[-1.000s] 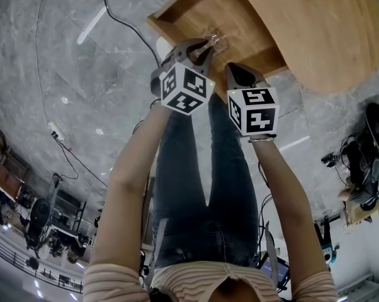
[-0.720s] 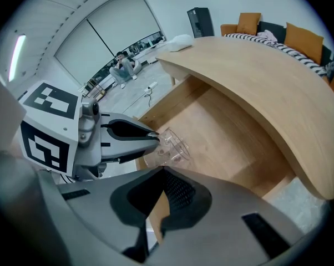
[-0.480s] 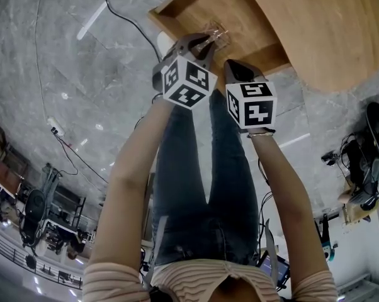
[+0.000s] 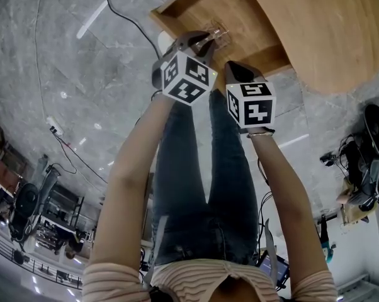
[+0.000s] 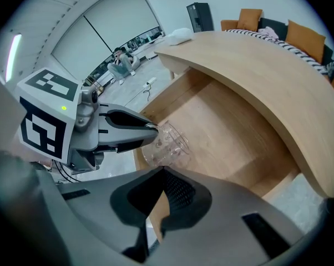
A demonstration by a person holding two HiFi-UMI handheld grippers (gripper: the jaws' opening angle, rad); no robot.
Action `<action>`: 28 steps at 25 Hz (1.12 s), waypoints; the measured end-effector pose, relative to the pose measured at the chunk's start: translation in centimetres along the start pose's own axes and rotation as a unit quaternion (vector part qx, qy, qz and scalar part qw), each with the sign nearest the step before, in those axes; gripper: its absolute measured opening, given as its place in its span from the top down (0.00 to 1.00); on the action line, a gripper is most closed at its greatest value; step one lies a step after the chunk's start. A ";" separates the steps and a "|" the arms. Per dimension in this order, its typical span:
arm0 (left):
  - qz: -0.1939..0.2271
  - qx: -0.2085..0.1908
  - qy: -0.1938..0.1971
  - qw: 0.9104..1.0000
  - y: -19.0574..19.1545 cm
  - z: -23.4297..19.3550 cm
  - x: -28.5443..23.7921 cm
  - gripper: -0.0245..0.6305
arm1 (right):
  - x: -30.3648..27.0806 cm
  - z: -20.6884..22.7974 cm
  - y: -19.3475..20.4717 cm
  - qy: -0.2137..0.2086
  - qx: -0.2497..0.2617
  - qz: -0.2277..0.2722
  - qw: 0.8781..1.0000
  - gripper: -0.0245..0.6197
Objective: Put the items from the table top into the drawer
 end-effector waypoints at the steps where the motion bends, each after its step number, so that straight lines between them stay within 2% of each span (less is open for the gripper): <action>1: 0.000 -0.001 0.000 1.000 -0.1 0.0 0.0 0.88 | 0.0 0.0 0.0 0.000 0.000 0.000 1.000 0.95; 10: -0.009 0.004 0.004 1.000 0.0 -0.6 0.1 0.88 | 0.0 -0.2 -0.2 0.003 -0.007 0.001 1.000 0.95; 20: -0.017 0.010 0.024 1.000 0.0 -0.4 0.9 0.75 | 0.3 -0.5 0.0 0.001 -0.001 0.001 1.000 0.95; 28: -0.013 0.026 0.004 1.000 -0.2 -0.8 1.6 0.74 | 0.9 0.1 0.3 0.003 -0.001 0.001 1.000 0.95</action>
Point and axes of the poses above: the fingertips, and each gripper's own axes: x backward along the fingers, z to its right, y out of its underside, the point moved 7 cm from there along x, backward along the fingers, and after that the axes turned 3 degrees about -z, right-handed, at the moved point
